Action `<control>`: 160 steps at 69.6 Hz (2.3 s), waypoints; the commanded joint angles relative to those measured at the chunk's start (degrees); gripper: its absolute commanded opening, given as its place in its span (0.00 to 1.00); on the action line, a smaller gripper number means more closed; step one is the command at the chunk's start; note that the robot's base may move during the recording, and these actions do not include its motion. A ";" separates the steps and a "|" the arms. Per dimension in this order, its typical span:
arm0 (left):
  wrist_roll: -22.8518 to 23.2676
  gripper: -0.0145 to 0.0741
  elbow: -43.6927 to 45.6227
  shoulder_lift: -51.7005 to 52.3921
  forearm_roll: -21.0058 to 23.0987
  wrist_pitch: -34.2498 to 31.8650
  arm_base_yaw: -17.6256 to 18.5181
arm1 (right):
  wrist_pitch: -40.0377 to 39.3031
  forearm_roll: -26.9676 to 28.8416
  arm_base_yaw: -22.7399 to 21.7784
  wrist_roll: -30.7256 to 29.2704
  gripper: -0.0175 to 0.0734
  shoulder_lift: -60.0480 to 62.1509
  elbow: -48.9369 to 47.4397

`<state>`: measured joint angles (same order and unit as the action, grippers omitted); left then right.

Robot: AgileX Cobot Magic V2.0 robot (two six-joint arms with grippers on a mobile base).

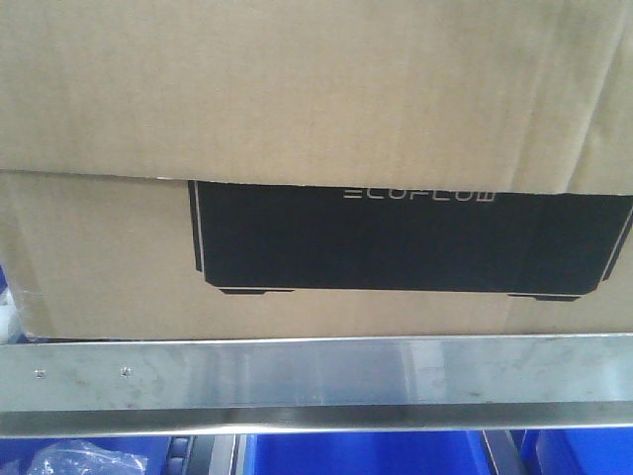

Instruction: Grab box from left shelf to table start

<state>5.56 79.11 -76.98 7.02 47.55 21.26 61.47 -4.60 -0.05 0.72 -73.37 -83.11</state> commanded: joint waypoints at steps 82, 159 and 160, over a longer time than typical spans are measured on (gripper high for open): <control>0.40 0.06 2.15 1.42 0.24 -4.12 0.29 | -9.07 -0.47 -3.37 -0.72 0.25 -11.73 -1.89; 9.85 0.05 -4.75 18.22 -5.84 -1.67 4.36 | -3.30 3.86 4.08 1.25 0.25 9.22 3.04; 9.85 0.06 -5.45 18.80 -5.84 -1.73 4.36 | -3.38 3.91 4.29 1.53 0.25 9.66 3.75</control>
<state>14.74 74.42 -62.74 -4.77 53.90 24.27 64.53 -2.00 2.75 -0.66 -67.11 -80.50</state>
